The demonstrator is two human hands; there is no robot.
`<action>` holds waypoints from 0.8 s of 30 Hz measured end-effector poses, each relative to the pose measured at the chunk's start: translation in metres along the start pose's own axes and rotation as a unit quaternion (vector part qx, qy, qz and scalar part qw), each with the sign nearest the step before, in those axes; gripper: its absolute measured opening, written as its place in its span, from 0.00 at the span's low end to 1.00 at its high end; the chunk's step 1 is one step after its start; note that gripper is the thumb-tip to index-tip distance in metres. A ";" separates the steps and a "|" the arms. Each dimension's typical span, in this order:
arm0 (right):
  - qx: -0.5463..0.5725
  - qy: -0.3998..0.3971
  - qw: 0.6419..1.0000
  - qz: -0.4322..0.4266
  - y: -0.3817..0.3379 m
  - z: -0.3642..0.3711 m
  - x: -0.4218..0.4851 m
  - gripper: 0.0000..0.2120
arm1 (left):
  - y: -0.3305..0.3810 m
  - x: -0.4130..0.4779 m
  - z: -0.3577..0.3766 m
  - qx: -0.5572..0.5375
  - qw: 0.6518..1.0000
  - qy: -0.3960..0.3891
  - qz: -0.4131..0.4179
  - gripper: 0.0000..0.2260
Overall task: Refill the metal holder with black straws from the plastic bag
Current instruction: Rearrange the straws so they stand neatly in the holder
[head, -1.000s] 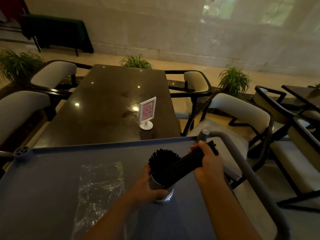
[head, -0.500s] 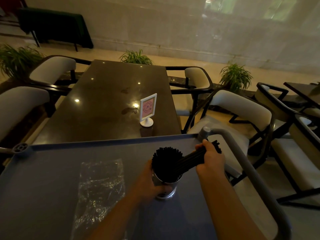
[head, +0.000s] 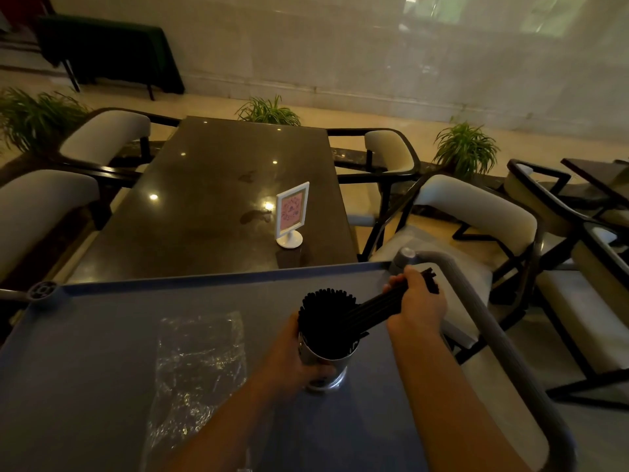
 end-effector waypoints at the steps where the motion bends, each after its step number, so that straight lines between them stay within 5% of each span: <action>1: 0.002 0.003 1.000 -0.004 -0.001 0.000 -0.001 0.04 | 0.001 0.000 0.000 0.000 1.000 -0.001 0.004 0.41; 5: 0.001 -0.009 0.999 -0.046 -0.002 0.003 -0.012 0.04 | 0.005 -0.001 0.001 -0.004 1.000 -0.008 0.007 0.40; 8: -0.072 -0.091 0.987 -0.109 -0.003 0.014 -0.025 0.04 | 0.008 -0.003 0.001 -0.009 1.000 -0.011 0.013 0.42; 15: -0.303 -0.217 0.904 -0.211 0.020 0.022 -0.057 0.05 | 0.008 -0.004 -0.002 -0.003 1.000 0.006 0.017 0.43; 20: -0.375 -0.254 0.854 -0.257 0.030 0.026 -0.071 0.17 | 0.005 -0.004 -0.003 -0.005 0.999 0.022 0.041 0.41; 24: -0.412 -0.266 0.827 -0.277 0.040 0.026 -0.072 0.10 | 0.010 -0.003 -0.002 -0.014 0.998 0.030 0.053 0.40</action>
Point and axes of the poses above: each hand's wrist, its own x-axis towards the middle knuckle, its own z-axis out of the palm, y = z × x, the point moved 8 cm from there along x, towards the middle knuckle
